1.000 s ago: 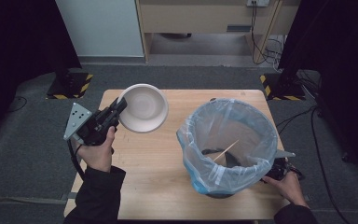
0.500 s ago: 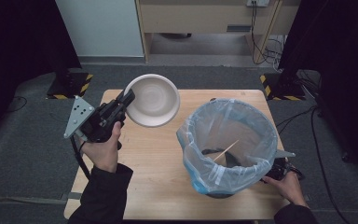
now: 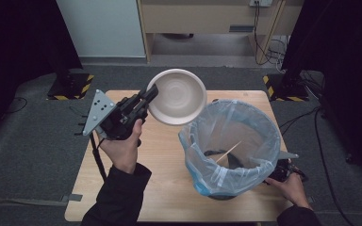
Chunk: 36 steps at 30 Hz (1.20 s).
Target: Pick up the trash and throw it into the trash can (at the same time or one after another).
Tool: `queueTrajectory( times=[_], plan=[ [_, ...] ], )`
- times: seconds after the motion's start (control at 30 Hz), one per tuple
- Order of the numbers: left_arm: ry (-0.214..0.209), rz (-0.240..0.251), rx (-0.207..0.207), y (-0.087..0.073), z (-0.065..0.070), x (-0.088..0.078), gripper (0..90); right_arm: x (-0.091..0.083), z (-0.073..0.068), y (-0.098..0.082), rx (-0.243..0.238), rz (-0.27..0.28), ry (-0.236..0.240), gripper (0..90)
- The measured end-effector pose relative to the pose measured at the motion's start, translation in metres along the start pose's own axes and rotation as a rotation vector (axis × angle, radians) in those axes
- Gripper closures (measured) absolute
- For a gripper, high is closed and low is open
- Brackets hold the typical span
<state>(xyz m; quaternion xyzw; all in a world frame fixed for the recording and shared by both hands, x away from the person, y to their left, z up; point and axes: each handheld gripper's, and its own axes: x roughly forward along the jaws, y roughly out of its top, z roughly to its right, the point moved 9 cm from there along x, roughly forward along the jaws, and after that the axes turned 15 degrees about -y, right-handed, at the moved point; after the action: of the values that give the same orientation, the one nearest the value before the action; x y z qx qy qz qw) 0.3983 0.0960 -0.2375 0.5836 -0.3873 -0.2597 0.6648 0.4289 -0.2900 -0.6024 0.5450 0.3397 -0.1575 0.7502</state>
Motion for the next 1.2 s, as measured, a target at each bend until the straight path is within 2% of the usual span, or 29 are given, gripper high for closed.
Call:
queueTrajectory(
  times=[0.2,0.43,0.6,0.87,1.03,1.1,1.2],
  plan=[
    [-0.042,-0.02,-0.004,-0.008,0.014,0.02,83.2,0.0,0.0,0.0,0.0,0.0,0.0,1.8],
    [-0.107,-0.067,-0.016,-0.027,0.035,0.049,83.2,0.0,0.0,0.0,0.0,0.0,0.0,1.8],
    [-0.136,-0.094,-0.019,-0.037,0.045,0.062,83.2,0.0,0.0,0.0,0.0,0.0,0.0,1.8],
    [-0.187,-0.136,-0.035,-0.052,0.058,0.074,83.2,0.0,0.0,0.0,0.0,0.0,0.0,1.8],
    [-0.251,-0.187,-0.058,-0.064,0.068,0.081,82.5,0.0,0.0,0.0,0.0,0.0,0.0,1.8],
    [-0.276,-0.198,-0.069,-0.068,0.071,0.082,79.3,0.0,0.0,0.0,0.0,0.0,0.0,1.8],
    [-0.274,-0.197,-0.065,-0.069,0.071,0.08,73.6,0.0,0.0,0.0,0.0,0.0,0.0,1.8]
  ],
)
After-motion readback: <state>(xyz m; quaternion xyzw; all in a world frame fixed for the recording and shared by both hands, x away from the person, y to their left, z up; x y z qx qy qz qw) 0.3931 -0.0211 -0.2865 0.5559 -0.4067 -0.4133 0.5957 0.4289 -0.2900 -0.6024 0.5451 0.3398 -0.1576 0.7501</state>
